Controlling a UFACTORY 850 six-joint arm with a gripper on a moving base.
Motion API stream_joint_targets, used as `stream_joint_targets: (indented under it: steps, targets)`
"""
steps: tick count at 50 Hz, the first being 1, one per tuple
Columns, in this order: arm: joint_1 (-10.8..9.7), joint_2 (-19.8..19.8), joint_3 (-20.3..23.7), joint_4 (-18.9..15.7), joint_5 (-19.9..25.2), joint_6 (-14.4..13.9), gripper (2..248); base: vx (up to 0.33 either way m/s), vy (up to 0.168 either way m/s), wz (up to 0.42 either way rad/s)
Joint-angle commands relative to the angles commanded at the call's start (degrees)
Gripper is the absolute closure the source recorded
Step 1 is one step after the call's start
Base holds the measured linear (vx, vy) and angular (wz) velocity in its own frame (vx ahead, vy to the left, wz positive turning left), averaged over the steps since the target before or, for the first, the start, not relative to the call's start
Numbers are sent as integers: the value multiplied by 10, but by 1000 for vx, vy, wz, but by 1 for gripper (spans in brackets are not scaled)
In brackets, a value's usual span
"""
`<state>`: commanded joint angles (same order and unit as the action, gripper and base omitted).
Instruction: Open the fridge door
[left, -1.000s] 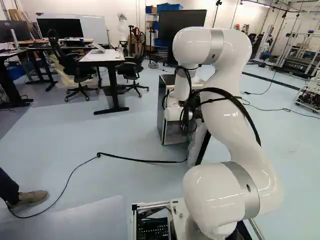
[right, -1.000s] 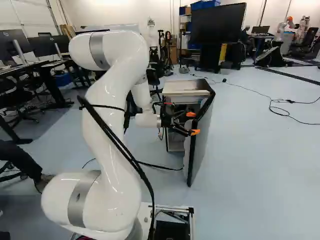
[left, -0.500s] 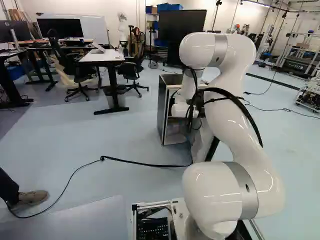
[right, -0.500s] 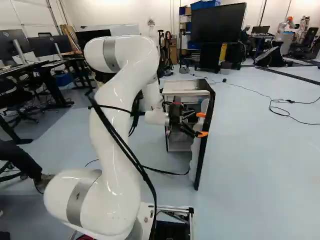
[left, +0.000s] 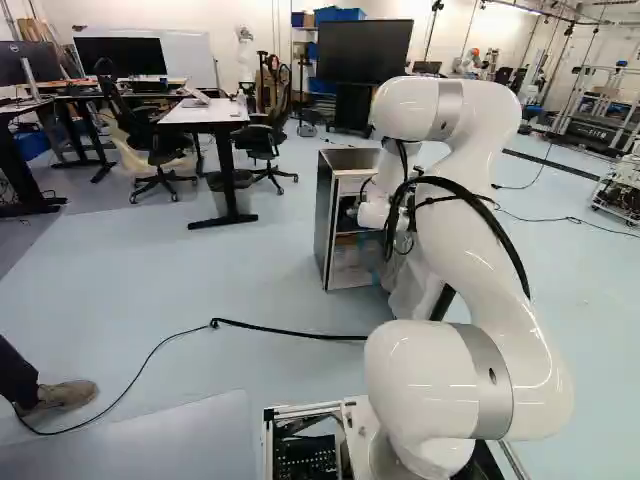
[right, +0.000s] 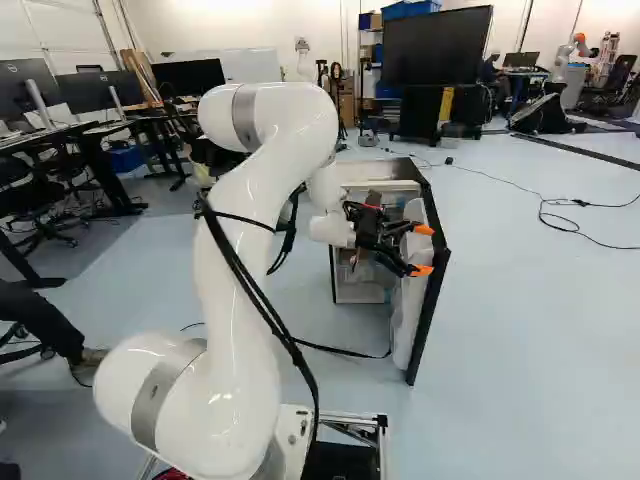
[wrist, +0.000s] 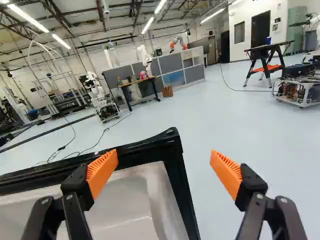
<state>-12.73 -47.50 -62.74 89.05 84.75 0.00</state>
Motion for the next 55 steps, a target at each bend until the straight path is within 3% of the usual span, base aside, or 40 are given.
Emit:
stream_joint_targets:
  steps: [33,55]
  targets:
    - [-67,-49,-106,53,-10,0,3,0,0,0]
    - [-106,-87,-185,57,-12,0,3,0,0,0]
